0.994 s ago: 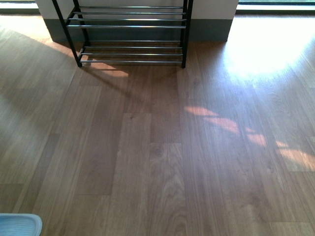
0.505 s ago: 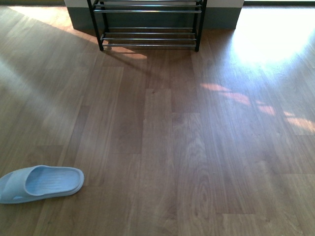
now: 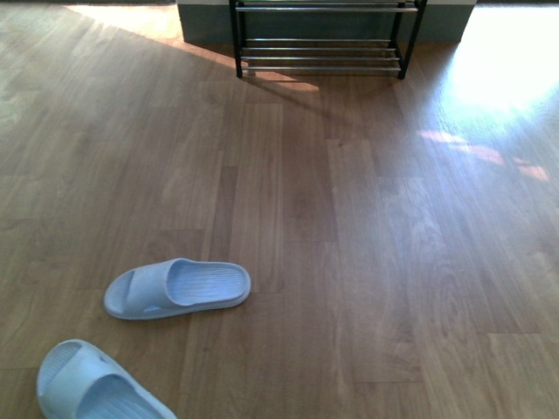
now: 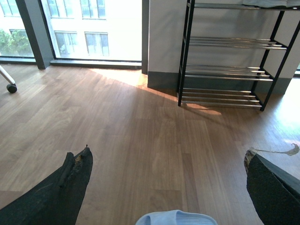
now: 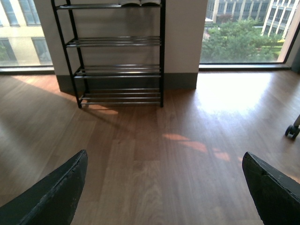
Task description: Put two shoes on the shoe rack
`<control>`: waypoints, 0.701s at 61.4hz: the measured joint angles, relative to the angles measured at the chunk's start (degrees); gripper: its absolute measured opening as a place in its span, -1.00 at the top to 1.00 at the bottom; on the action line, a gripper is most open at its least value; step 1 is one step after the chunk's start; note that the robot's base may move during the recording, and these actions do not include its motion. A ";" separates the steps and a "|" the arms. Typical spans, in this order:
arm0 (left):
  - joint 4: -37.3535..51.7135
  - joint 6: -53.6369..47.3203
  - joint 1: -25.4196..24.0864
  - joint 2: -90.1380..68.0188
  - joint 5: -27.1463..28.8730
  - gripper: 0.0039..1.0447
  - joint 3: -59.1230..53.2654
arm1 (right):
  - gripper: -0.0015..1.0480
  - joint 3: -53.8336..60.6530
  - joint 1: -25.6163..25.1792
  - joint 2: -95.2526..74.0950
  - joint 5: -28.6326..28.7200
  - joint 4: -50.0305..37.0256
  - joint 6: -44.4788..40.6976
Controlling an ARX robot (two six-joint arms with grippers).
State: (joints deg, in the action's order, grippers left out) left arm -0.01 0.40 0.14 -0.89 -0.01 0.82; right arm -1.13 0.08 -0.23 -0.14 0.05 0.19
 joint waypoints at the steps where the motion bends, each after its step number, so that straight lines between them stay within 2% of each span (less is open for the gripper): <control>1: -0.02 0.00 0.00 0.00 0.00 -0.83 0.00 | -0.82 0.00 0.00 0.02 0.00 0.00 -0.02; 43: -0.02 0.00 0.00 0.00 0.17 -0.83 0.00 | -0.82 0.00 -0.04 0.00 0.39 0.02 -0.02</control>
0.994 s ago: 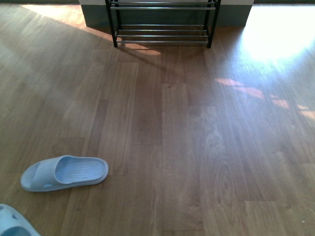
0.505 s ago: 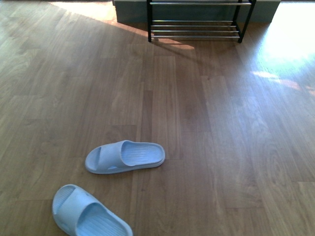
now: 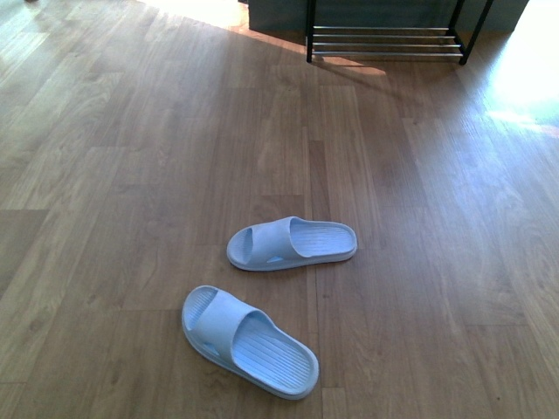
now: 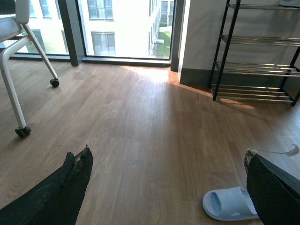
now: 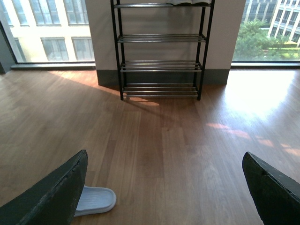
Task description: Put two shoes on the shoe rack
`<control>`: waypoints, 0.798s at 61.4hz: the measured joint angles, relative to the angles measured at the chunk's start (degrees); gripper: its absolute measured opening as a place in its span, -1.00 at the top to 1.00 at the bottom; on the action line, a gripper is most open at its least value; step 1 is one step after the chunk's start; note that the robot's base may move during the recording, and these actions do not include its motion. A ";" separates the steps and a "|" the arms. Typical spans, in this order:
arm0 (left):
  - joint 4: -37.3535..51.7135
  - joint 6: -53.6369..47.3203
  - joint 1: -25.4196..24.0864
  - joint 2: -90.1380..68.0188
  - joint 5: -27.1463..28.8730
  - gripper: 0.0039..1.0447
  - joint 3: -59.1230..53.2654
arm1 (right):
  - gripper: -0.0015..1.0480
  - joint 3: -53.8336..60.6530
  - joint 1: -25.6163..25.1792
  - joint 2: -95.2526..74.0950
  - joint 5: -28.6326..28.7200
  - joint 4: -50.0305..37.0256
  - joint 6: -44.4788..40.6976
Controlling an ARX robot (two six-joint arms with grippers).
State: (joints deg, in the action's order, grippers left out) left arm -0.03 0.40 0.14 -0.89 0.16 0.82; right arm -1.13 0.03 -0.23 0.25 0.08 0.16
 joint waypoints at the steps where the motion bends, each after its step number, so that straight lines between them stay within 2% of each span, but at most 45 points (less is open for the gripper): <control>1: 0.00 0.00 0.00 0.00 0.00 -0.83 0.00 | -0.82 0.00 0.00 0.00 -0.02 0.00 0.00; 49: 0.00 0.00 0.00 0.00 0.09 -0.83 0.00 | -0.82 0.00 0.02 0.00 -0.13 0.00 0.00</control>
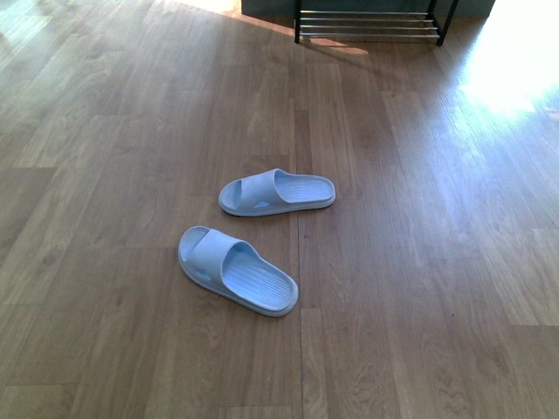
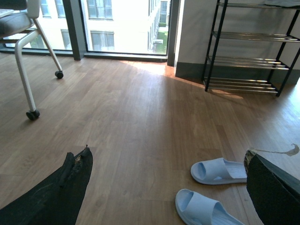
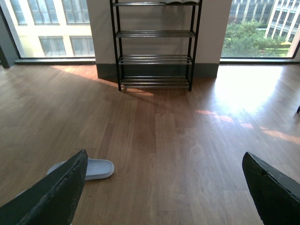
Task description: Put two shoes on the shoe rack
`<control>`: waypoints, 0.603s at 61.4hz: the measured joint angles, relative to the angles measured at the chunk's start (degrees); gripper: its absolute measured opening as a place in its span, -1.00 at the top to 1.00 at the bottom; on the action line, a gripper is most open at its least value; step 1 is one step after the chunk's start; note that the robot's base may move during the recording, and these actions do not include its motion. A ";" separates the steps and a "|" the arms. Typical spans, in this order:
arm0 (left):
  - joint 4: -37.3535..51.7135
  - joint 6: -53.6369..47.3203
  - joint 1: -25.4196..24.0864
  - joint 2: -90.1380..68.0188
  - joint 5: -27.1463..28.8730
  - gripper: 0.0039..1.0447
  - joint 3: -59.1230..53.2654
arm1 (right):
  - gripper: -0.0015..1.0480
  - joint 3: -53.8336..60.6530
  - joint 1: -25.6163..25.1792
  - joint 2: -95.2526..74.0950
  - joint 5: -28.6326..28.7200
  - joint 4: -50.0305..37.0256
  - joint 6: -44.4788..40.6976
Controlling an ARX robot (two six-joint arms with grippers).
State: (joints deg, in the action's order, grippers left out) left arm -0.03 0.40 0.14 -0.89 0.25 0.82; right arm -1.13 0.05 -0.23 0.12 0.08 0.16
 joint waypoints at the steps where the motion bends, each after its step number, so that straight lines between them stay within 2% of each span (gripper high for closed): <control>1: 0.00 0.00 0.00 0.00 -0.04 -0.83 0.00 | -0.82 0.00 0.00 0.00 -0.04 0.00 0.00; 37: 0.00 0.00 0.00 0.00 -0.15 -0.83 0.00 | -0.82 0.00 0.00 0.02 -0.09 0.00 0.00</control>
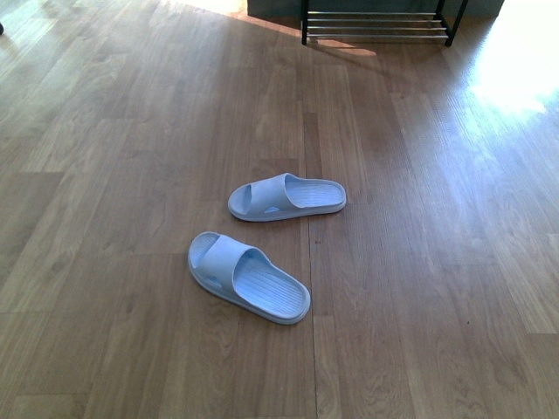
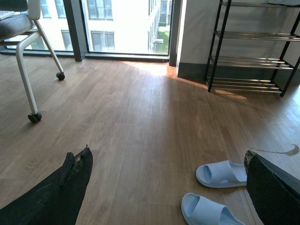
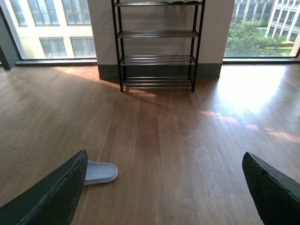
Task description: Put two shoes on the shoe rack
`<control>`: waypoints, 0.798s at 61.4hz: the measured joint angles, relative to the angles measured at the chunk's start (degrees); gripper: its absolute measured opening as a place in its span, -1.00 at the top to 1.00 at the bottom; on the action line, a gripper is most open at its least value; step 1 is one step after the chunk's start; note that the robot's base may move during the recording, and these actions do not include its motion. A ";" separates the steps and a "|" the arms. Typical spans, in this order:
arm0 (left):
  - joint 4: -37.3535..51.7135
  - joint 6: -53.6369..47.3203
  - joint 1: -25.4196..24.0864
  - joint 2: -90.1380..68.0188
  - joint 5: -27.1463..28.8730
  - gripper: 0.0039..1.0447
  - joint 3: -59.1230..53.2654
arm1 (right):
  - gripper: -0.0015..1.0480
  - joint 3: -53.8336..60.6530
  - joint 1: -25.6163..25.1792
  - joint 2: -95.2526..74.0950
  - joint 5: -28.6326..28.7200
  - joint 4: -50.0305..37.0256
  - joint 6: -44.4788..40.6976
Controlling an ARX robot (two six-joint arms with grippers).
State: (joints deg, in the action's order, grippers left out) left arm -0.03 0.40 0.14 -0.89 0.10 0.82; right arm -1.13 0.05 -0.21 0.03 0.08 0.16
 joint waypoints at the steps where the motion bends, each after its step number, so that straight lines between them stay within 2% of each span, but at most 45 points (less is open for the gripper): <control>1: 0.00 0.00 0.00 0.00 0.00 -0.83 0.00 | -0.82 0.00 0.00 -0.02 0.00 0.00 0.00; 30: 0.00 0.02 0.00 -0.02 -0.09 -0.83 0.00 | -0.82 0.00 0.00 -0.02 -0.20 0.00 0.00; 31: -0.33 0.52 0.24 -0.33 0.90 -0.83 0.13 | -0.82 0.00 0.00 -0.02 -0.20 0.00 0.00; 33: -4.28 3.58 2.08 -2.12 7.34 -0.83 1.55 | -0.82 0.00 0.00 -0.02 -0.15 0.00 0.00; 36: -11.34 10.78 6.75 -9.40 19.41 -0.83 5.20 | -0.82 0.00 0.00 -0.02 -0.22 0.00 0.00; 39: -9.51 20.55 9.64 -22.53 29.97 -0.83 8.66 | -0.82 0.00 0.00 -0.02 -0.17 0.00 0.00; 44: -0.35 32.85 8.96 -44.09 29.09 -0.83 13.60 | -0.82 0.00 0.00 -0.02 -0.17 0.00 0.00; 49: 8.39 36.74 8.87 -67.91 26.29 -0.83 19.30 | -0.82 0.00 0.00 0.00 -0.17 0.00 0.00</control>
State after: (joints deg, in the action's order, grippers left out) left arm 8.36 37.15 9.02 -68.79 26.39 20.12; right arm -1.13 0.05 -0.21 -0.14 0.08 0.16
